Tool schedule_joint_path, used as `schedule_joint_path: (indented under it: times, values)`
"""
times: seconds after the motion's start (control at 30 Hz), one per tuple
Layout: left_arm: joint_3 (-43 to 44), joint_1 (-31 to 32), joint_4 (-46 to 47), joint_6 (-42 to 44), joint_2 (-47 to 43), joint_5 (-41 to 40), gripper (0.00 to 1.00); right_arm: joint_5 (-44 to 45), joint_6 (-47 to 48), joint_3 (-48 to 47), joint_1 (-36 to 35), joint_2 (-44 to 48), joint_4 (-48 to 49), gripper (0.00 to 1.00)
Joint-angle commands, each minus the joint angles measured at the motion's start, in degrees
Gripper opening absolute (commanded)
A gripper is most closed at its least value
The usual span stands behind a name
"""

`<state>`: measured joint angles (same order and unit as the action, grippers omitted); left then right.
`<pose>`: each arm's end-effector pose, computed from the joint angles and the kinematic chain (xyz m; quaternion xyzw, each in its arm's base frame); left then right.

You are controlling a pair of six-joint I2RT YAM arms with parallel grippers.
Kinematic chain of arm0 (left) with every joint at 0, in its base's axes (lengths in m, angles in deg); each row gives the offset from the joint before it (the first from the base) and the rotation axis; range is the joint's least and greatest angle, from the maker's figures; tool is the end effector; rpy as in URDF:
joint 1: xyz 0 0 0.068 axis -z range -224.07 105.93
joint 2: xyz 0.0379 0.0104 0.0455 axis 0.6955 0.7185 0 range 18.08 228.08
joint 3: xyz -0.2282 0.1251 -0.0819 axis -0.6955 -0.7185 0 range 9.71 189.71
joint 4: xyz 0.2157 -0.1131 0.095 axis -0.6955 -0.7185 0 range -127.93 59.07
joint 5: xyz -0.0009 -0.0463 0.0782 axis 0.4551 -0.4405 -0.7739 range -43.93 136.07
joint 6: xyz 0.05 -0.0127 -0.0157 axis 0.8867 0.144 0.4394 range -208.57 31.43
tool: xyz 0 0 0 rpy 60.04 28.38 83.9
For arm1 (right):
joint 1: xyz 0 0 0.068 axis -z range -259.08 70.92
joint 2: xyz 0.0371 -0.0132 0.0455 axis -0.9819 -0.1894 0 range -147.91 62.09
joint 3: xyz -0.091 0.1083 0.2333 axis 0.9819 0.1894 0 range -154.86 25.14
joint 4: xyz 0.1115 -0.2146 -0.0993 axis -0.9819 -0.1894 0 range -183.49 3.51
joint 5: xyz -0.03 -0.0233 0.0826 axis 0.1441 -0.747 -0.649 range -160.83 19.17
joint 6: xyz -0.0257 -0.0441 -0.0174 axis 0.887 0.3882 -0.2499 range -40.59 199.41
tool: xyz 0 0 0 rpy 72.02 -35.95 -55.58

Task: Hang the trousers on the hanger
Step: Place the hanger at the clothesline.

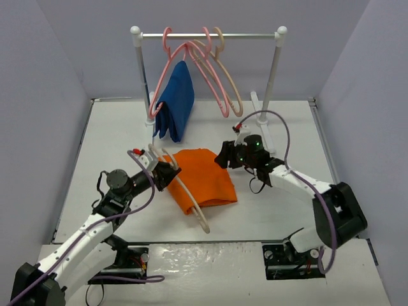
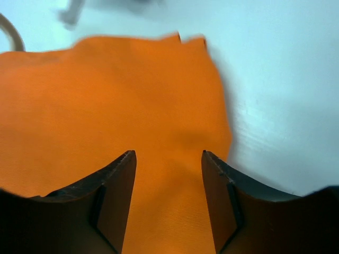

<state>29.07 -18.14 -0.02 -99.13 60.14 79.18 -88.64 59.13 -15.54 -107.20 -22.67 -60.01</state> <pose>0.1496 -0.0945 0.2660 0.2974 0.5931 -0.4040 0.6297 0.2739 0.1588 0.2165 -0.1457 0.7891 0.3532 0.4810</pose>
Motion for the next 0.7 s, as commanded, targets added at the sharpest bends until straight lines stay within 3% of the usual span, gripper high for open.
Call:
schedule_joint_path:
  times: [0.0, 0.3, 0.53, 0.67]
  values:
    - [17.70, 0.31, 2.32, -0.88, 4.92, 1.17, 0.00, 1.15, 7.94, -13.22, -0.48, 13.48, -14.61, 0.56]
    - [45.39, 2.29, -9.07, 2.37, 18.35, -1.99, 0.00, 1.72, 10.69, -24.97, -3.55, 25.74, -31.62, 0.65]
    - [62.96, 7.83, -22.57, 11.37, 28.70, -9.16, 0.00, -3.51, 12.18, -34.19, -4.39, 27.27, -37.17, 0.73]
    - [69.23, 10.76, -25.20, 14.32, 33.00, -12.56, 0.00, -4.54, 14.00, -37.69, -4.49, 25.51, -39.96, 0.74]
